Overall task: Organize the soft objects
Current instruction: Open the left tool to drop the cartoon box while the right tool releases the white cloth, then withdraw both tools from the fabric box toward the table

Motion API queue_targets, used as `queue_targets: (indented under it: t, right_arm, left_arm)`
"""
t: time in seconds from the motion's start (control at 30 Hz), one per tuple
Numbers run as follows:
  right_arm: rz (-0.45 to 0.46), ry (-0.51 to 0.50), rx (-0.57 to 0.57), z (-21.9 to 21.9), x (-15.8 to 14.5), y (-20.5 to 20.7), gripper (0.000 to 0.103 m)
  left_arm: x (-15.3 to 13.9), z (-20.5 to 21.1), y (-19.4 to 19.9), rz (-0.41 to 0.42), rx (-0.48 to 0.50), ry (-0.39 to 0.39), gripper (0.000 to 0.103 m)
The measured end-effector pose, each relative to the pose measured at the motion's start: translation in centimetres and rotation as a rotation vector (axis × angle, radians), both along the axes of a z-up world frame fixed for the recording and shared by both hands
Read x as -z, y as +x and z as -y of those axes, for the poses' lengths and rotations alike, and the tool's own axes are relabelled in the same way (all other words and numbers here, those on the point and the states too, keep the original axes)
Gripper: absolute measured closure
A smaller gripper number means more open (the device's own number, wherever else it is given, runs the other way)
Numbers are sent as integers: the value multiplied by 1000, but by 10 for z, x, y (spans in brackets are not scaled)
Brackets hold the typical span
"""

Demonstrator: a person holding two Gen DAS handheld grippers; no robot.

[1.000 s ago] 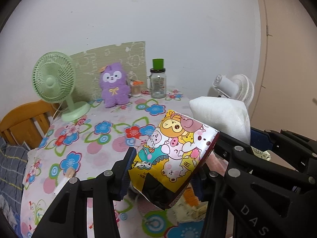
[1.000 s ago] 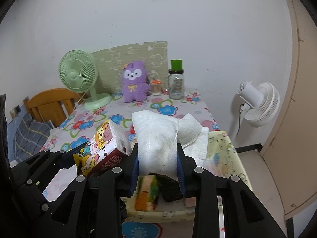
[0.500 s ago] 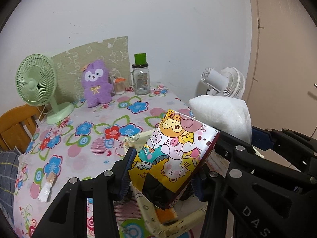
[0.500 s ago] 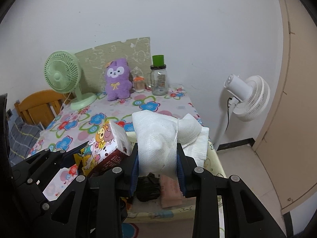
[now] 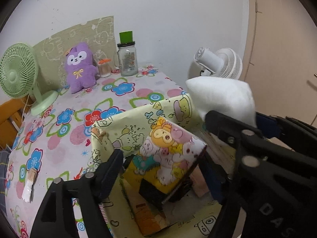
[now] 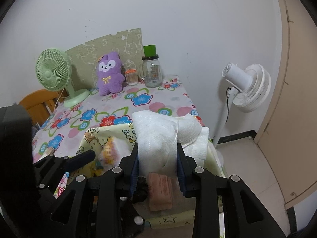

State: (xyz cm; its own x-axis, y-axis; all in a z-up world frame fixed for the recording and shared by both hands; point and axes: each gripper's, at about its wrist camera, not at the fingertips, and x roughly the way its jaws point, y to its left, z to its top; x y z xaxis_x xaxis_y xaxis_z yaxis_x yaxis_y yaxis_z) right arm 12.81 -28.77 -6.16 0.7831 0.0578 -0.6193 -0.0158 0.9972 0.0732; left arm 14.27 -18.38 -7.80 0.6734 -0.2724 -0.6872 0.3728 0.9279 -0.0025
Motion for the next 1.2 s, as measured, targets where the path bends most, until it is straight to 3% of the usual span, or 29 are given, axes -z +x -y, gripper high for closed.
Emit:
queue_targets:
  t: [0.17,0.4,0.63,1.2]
  right_arm:
    - [-32,33,-7,2,7,7,59]
    - [-23,41,-28,-4,5,4,33]
    - [6,18,-29,-13,-5,-9,21]
    - [75,-9,-23,-46,-30,-45,17]
  left_arm:
    - [-3,0,-4,9,15,-3,8]
    - [-8,-4,-8,20,11,-4,7]
    - [-18,-14,-19,39,4,-14,5]
    - [-41,-47,-51,113,-26,-10,2]
